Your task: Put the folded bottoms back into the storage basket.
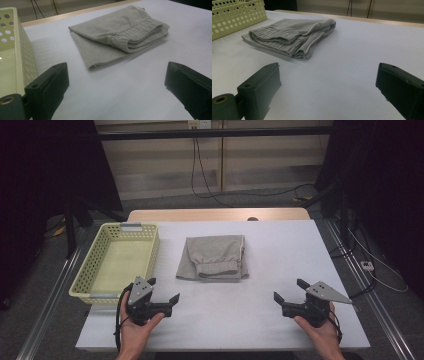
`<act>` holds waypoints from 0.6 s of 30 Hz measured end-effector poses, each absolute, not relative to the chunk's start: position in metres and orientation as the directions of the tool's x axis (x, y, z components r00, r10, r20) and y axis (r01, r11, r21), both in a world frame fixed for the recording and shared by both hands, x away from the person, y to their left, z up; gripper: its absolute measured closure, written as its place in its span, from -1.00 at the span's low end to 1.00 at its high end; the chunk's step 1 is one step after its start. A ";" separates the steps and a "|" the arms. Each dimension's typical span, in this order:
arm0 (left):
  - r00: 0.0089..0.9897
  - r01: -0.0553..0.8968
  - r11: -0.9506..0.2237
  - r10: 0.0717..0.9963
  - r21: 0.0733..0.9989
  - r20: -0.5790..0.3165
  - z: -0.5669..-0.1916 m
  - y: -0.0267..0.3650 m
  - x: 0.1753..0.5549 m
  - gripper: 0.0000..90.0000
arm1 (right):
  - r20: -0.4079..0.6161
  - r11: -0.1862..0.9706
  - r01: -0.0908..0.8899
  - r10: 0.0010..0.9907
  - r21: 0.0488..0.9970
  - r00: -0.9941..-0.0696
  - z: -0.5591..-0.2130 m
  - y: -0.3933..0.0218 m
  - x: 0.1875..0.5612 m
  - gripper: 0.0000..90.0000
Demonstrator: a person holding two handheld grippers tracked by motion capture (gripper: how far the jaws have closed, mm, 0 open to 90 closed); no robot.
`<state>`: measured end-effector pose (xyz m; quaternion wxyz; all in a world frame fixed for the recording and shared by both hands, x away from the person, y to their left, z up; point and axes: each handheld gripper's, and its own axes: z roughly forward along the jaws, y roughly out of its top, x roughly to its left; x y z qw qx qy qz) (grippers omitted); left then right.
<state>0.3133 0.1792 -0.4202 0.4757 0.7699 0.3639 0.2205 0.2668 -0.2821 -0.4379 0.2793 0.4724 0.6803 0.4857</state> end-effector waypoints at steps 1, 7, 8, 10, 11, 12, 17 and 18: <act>0.638 0.345 -0.287 0.770 0.894 0.000 -0.420 0.179 0.313 -0.88 | 0.077 0.083 0.370 0.914 0.925 -0.399 -0.438 -0.282 0.267 -0.88; 0.639 0.349 -0.297 0.769 0.889 0.006 -0.420 0.177 0.314 -0.87 | 0.082 0.080 0.372 0.913 0.925 -0.399 -0.438 -0.283 0.267 -0.88; 0.639 0.349 -0.297 0.769 0.889 0.006 -0.420 0.177 0.314 -0.87 | 0.082 0.079 0.372 0.913 0.925 -0.399 -0.438 -0.283 0.267 -0.88; 0.639 0.352 -0.299 0.770 0.887 0.006 -0.419 0.176 0.314 -0.87 | 0.083 0.079 0.373 0.913 0.925 -0.399 -0.438 -0.283 0.267 -0.89; 0.639 0.352 -0.299 0.770 0.887 0.006 -0.419 0.176 0.314 -0.87 | 0.085 0.078 0.375 0.913 0.924 -0.399 -0.438 -0.282 0.267 -0.89; 0.641 0.335 -0.315 0.767 0.888 0.030 -0.416 0.173 0.316 -0.87 | 0.084 0.078 0.375 0.913 0.924 -0.398 -0.438 -0.282 0.267 -0.89; 0.656 0.344 -0.334 0.754 0.878 0.029 -0.414 0.169 0.321 -0.87 | 0.084 0.080 0.377 0.913 0.923 -0.399 -0.438 -0.282 0.267 -0.89; 0.660 0.348 -0.331 0.751 0.877 0.022 -0.414 0.167 0.321 -0.87 | 0.086 0.079 0.378 0.913 0.923 -0.400 -0.438 -0.282 0.267 -0.89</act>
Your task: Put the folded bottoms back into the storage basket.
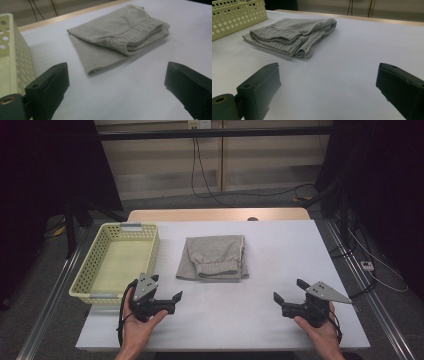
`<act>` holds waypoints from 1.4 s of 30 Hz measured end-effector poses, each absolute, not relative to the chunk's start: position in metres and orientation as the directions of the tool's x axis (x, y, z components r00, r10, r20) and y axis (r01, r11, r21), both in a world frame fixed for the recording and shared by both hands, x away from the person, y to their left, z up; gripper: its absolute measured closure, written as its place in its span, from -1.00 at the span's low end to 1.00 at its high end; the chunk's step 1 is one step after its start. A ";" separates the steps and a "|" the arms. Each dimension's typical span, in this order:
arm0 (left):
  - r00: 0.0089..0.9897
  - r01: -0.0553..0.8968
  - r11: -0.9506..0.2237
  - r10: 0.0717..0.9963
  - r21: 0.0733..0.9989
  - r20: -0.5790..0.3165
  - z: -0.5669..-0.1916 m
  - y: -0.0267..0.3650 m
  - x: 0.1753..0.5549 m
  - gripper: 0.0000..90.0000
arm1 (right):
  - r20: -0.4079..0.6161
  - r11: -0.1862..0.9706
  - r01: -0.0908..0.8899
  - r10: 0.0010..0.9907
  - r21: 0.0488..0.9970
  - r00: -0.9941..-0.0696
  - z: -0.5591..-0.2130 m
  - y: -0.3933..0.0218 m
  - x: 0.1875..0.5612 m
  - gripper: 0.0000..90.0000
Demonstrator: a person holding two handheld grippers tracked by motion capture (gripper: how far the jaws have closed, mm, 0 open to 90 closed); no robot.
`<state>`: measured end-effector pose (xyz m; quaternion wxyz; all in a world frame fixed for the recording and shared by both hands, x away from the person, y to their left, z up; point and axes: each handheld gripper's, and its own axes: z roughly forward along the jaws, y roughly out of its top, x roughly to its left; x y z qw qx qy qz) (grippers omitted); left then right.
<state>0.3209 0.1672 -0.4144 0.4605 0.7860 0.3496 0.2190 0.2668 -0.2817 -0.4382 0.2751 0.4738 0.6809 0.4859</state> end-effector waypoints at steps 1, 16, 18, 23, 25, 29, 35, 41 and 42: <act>0.661 0.347 -0.330 0.750 0.878 0.021 -0.414 0.166 0.321 -0.87 | 0.085 0.079 0.378 0.913 0.922 -0.398 -0.438 -0.282 0.267 -0.89; 0.659 0.352 -0.338 0.752 0.873 0.026 -0.405 0.148 0.333 -0.85 | 0.104 0.060 0.382 0.912 0.922 -0.396 -0.439 -0.282 0.269 -0.90; 0.663 0.350 -0.342 0.748 0.872 0.028 -0.404 0.146 0.336 -0.86 | 0.104 0.061 0.383 0.912 0.922 -0.396 -0.439 -0.282 0.269 -0.90; 0.672 0.348 -0.358 0.740 0.866 0.037 -0.403 0.137 0.345 -0.87 | 0.104 0.063 0.383 0.911 0.922 -0.400 -0.439 -0.281 0.269 -0.90; 0.673 0.353 -0.359 0.739 0.864 0.032 -0.402 0.134 0.349 -0.87 | 0.104 0.063 0.383 0.910 0.922 -0.400 -0.439 -0.281 0.269 -0.90; 0.673 0.380 -0.342 0.739 0.860 -0.003 -0.400 0.131 0.357 -0.87 | 0.105 0.063 0.383 0.910 0.922 -0.401 -0.439 -0.281 0.269 -0.90; 0.661 0.415 -0.335 0.750 0.846 -0.028 -0.395 0.125 0.371 -0.85 | 0.098 0.068 0.382 0.912 0.922 -0.398 -0.439 -0.281 0.269 -0.90; 0.661 0.409 -0.341 0.750 0.846 -0.018 -0.390 0.120 0.380 -0.86 | 0.100 0.066 0.383 0.912 0.921 -0.397 -0.439 -0.282 0.269 -0.90; 0.661 0.414 -0.341 0.750 0.844 -0.021 -0.389 0.120 0.382 -0.86 | 0.098 0.068 0.383 0.912 0.921 -0.398 -0.439 -0.281 0.269 -0.90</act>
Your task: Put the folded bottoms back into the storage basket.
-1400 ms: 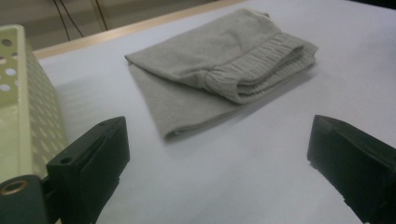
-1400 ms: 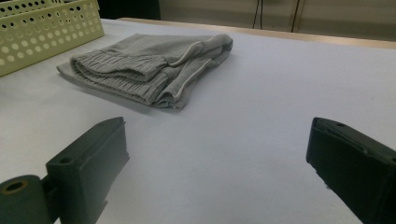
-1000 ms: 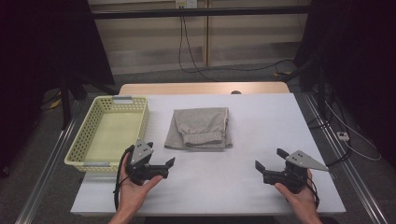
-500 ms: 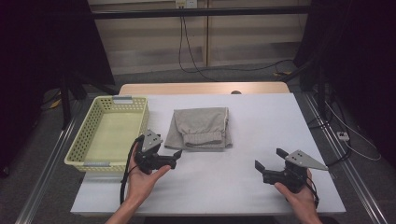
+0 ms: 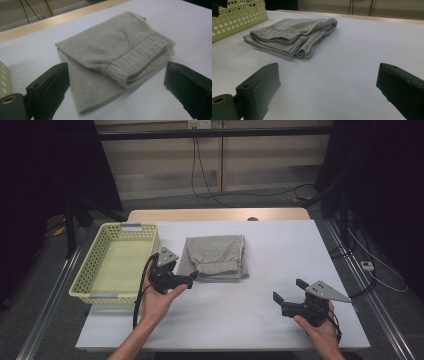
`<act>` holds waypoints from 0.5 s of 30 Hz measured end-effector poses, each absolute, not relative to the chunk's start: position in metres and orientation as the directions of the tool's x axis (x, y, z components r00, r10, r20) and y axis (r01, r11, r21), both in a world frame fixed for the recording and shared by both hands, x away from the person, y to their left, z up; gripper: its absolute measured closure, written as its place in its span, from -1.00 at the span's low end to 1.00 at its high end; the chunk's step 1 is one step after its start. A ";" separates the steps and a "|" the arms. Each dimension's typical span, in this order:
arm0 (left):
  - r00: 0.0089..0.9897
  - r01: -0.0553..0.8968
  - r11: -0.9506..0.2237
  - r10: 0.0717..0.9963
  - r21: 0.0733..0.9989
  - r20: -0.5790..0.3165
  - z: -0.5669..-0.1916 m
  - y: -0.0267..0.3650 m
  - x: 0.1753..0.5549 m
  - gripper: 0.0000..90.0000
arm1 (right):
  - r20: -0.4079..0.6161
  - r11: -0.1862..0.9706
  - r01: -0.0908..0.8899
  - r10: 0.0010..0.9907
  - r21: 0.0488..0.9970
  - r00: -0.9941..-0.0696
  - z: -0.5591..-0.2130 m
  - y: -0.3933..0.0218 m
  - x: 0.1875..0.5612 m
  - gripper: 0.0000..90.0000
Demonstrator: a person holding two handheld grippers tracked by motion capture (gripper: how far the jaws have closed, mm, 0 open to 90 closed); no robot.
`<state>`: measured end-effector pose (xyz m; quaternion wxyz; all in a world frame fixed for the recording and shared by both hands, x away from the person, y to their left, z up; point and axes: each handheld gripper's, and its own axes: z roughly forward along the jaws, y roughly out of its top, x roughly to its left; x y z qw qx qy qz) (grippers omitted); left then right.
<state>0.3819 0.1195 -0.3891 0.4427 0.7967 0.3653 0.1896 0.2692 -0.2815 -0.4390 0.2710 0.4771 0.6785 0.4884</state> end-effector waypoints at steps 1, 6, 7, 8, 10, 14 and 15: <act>0.661 0.414 -0.341 0.750 0.844 -0.021 -0.389 0.120 0.382 -0.86 | 0.098 0.068 0.383 0.912 0.921 -0.399 -0.439 -0.281 0.269 -0.90; 0.670 0.425 -0.381 0.743 0.821 -0.002 -0.391 0.114 0.393 -0.85 | 0.097 0.070 0.388 0.913 0.919 -0.395 -0.439 -0.281 0.270 -0.89; 0.663 0.433 -0.378 0.749 0.819 -0.005 -0.392 0.113 0.395 -0.85 | 0.097 0.070 0.388 0.914 0.919 -0.395 -0.439 -0.281 0.270 -0.89; 0.664 0.439 -0.376 0.748 0.816 -0.012 -0.393 0.113 0.397 -0.85 | 0.097 0.070 0.388 0.914 0.919 -0.395 -0.439 -0.281 0.270 -0.89; 0.664 0.439 -0.382 0.747 0.813 -0.008 -0.394 0.111 0.400 -0.85 | 0.096 0.071 0.388 0.914 0.919 -0.395 -0.439 -0.281 0.270 -0.89; 0.652 0.445 -0.384 0.759 0.809 0.002 -0.393 0.107 0.409 -0.85 | 0.097 0.071 0.390 0.913 0.918 -0.396 -0.440 -0.281 0.270 -0.89; 0.647 0.445 -0.378 0.763 0.812 0.000 -0.392 0.107 0.411 -0.85 | 0.097 0.072 0.390 0.913 0.918 -0.397 -0.440 -0.281 0.270 -0.89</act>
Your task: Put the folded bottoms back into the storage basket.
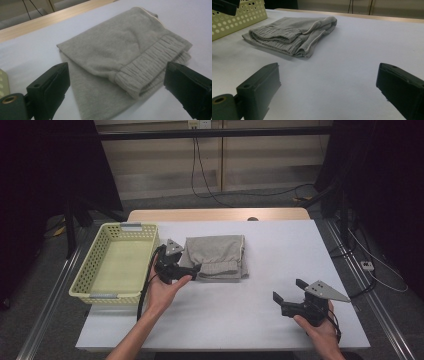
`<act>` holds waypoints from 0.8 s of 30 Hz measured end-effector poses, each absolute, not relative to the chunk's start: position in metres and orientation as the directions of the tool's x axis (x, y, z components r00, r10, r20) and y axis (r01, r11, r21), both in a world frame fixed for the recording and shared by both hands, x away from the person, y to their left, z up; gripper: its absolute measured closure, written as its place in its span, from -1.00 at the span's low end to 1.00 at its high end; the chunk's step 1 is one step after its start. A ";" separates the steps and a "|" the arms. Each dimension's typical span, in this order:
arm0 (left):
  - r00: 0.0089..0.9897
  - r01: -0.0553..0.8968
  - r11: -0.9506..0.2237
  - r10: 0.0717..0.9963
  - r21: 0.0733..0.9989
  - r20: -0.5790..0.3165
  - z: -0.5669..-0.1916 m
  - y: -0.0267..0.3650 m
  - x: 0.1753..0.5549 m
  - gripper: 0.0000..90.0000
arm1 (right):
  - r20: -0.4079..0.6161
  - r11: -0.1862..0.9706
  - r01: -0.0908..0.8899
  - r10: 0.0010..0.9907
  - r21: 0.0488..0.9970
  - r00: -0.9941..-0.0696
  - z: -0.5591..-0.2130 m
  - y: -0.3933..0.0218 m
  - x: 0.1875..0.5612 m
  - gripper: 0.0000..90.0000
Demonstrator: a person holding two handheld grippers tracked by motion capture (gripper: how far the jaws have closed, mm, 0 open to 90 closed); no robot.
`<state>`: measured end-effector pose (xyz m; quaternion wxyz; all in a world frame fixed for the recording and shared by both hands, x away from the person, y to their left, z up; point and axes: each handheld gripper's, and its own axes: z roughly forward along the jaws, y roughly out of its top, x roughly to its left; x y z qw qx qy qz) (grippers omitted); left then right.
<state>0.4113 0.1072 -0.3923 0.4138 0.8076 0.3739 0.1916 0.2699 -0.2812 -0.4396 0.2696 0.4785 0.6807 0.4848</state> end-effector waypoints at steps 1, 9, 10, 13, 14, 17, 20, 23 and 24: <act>0.647 0.445 -0.378 0.763 0.812 0.000 -0.392 0.107 0.411 -0.85 | 0.097 0.072 0.390 0.912 0.918 -0.398 -0.440 -0.281 0.270 -0.89; 0.630 0.464 -0.372 0.776 0.804 -0.005 -0.392 0.103 0.428 -0.84 | 0.096 0.078 0.393 0.909 0.916 -0.405 -0.440 -0.280 0.270 -0.89; 0.630 0.466 -0.371 0.777 0.804 -0.007 -0.392 0.102 0.430 -0.84 | 0.096 0.078 0.393 0.909 0.916 -0.405 -0.440 -0.280 0.270 -0.89; 0.623 0.466 -0.371 0.782 0.803 -0.001 -0.393 0.099 0.436 -0.84 | 0.097 0.079 0.396 0.909 0.915 -0.406 -0.440 -0.280 0.271 -0.89; 0.621 0.471 -0.373 0.784 0.800 0.000 -0.393 0.099 0.438 -0.84 | 0.098 0.079 0.398 0.909 0.914 -0.405 -0.440 -0.280 0.270 -0.89; 0.614 0.480 -0.376 0.789 0.793 0.003 -0.394 0.097 0.445 -0.84 | 0.103 0.077 0.403 0.908 0.912 -0.407 -0.441 -0.281 0.270 -0.89; 0.611 0.490 -0.378 0.791 0.786 -0.001 -0.395 0.094 0.450 -0.85 | 0.102 0.078 0.404 0.908 0.911 -0.407 -0.441 -0.280 0.270 -0.89; 0.605 0.498 -0.381 0.796 0.779 0.002 -0.398 0.092 0.455 -0.84 | 0.101 0.079 0.404 0.908 0.911 -0.406 -0.441 -0.280 0.270 -0.89; 0.604 0.496 -0.396 0.797 0.773 0.020 -0.400 0.091 0.457 -0.84 | 0.101 0.080 0.405 0.908 0.911 -0.406 -0.441 -0.280 0.270 -0.89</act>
